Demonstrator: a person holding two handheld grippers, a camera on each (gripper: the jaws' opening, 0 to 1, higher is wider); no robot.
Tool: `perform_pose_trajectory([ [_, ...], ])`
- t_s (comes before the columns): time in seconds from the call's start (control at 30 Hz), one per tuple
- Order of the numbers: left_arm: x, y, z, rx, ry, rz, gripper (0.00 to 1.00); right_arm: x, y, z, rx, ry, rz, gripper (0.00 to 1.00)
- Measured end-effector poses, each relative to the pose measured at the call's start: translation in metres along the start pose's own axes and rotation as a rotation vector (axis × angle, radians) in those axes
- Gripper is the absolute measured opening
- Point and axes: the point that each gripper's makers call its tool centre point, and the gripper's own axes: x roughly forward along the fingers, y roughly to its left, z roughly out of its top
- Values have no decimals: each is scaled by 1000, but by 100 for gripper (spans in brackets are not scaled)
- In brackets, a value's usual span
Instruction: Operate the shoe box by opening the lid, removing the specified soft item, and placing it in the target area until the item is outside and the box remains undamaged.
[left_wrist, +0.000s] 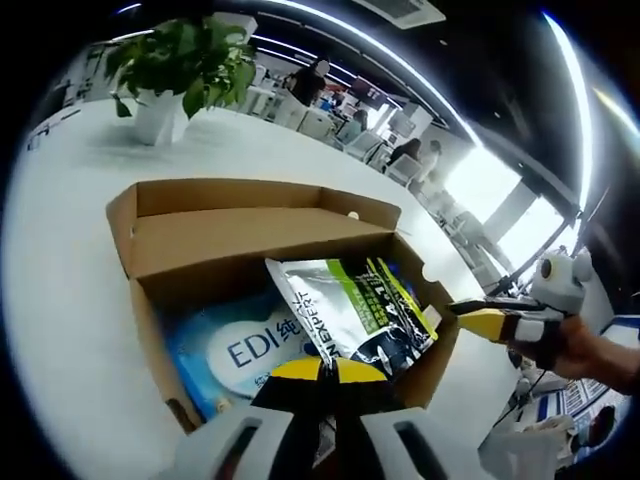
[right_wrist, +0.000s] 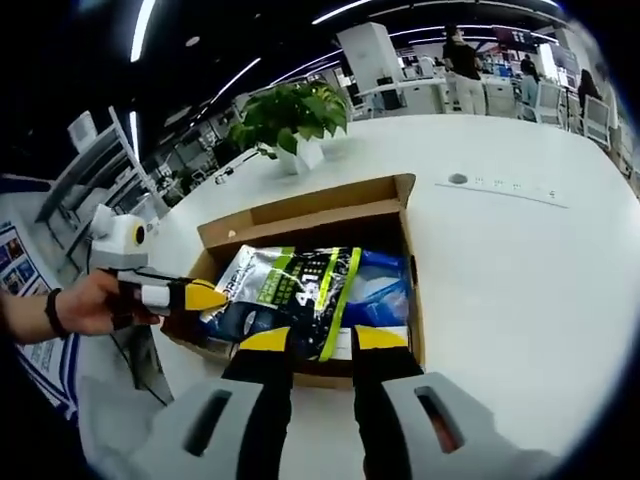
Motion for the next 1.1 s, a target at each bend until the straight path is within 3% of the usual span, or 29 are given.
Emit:
perform_pose_trajectory([
  [0.53, 1, 2, 0, -6, -5, -7, 2, 33, -7, -9, 18, 107, 17, 20],
  [0.77, 0, 3, -1, -1, -3, 0, 2, 41, -3, -8, 44, 112, 36, 14],
  [0.9, 0, 3, 0, -2, -5, 2, 1, 38, -7, -7, 38, 101, 19, 2],
  [1.1, -2, -1, -2, 12, 5, 7, 1, 34, -2, -7, 27, 100, 38, 2],
])
